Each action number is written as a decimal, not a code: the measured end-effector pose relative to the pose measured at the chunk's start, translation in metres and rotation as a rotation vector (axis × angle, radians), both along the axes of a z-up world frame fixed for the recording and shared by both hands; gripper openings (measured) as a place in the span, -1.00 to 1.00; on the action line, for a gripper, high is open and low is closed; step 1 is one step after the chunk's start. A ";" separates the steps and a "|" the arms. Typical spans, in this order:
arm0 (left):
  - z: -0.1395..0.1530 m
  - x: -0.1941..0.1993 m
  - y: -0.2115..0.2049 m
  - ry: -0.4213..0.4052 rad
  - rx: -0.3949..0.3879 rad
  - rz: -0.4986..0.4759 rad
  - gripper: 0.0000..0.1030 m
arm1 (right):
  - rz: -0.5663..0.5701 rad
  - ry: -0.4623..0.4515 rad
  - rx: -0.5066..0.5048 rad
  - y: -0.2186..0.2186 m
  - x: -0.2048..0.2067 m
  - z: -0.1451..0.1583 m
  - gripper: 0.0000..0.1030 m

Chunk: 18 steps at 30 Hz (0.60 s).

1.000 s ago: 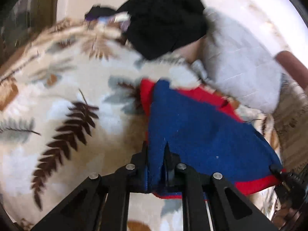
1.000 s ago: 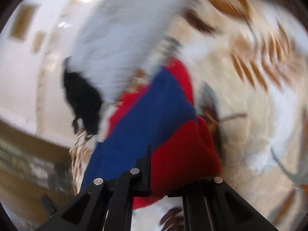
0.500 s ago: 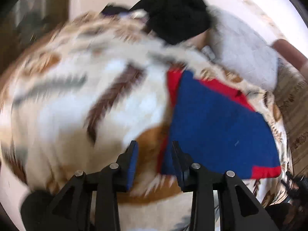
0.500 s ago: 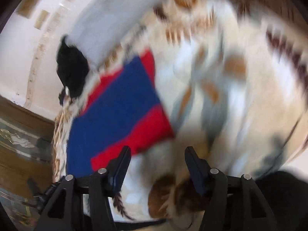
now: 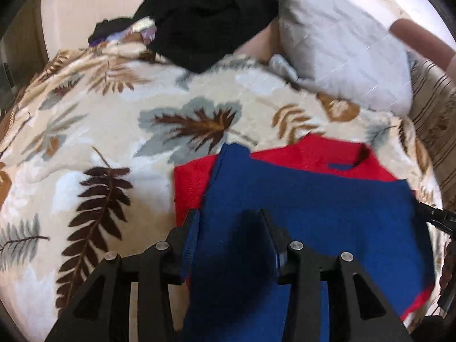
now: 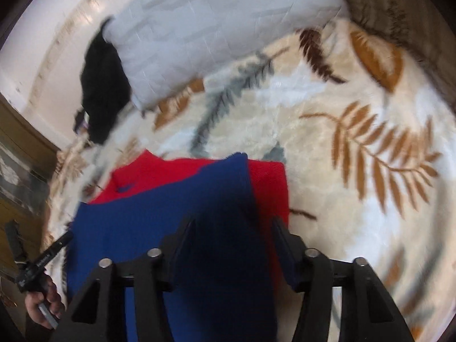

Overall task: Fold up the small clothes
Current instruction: 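Lower the hem onto the collar with both grippers and release, smoothing flat, then smooth the folded navy-and-red sweater flat with both open grippers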

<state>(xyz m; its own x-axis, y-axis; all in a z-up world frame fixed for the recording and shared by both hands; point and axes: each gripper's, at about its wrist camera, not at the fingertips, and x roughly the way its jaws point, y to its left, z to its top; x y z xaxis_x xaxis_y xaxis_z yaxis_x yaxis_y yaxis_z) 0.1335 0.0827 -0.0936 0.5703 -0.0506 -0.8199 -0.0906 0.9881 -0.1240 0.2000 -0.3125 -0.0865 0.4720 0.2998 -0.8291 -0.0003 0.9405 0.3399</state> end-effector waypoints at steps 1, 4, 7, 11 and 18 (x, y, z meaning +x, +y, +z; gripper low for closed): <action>-0.003 0.001 0.000 -0.007 0.023 0.003 -0.44 | 0.015 0.007 -0.026 0.003 0.003 -0.002 -0.70; 0.003 0.000 0.006 -0.029 0.029 0.016 -0.87 | 0.000 -0.062 -0.079 0.005 -0.003 0.017 -0.83; -0.008 0.009 0.007 -0.021 0.068 0.031 -0.86 | -0.031 -0.028 -0.125 0.003 0.007 0.002 -0.83; -0.005 0.009 0.004 -0.024 0.086 0.025 -0.82 | -0.107 -0.043 -0.029 -0.011 0.002 -0.007 -0.60; 0.037 -0.039 0.000 -0.131 0.058 0.010 -0.10 | -0.076 -0.165 0.063 0.007 -0.031 0.049 -0.38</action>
<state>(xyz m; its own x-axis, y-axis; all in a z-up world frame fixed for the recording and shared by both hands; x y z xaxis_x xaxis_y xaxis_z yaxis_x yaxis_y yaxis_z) 0.0945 0.0829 -0.0570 0.6729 0.0008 -0.7398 -0.0877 0.9930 -0.0786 0.1689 -0.3058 -0.0372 0.6235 0.3072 -0.7190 0.0089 0.9168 0.3994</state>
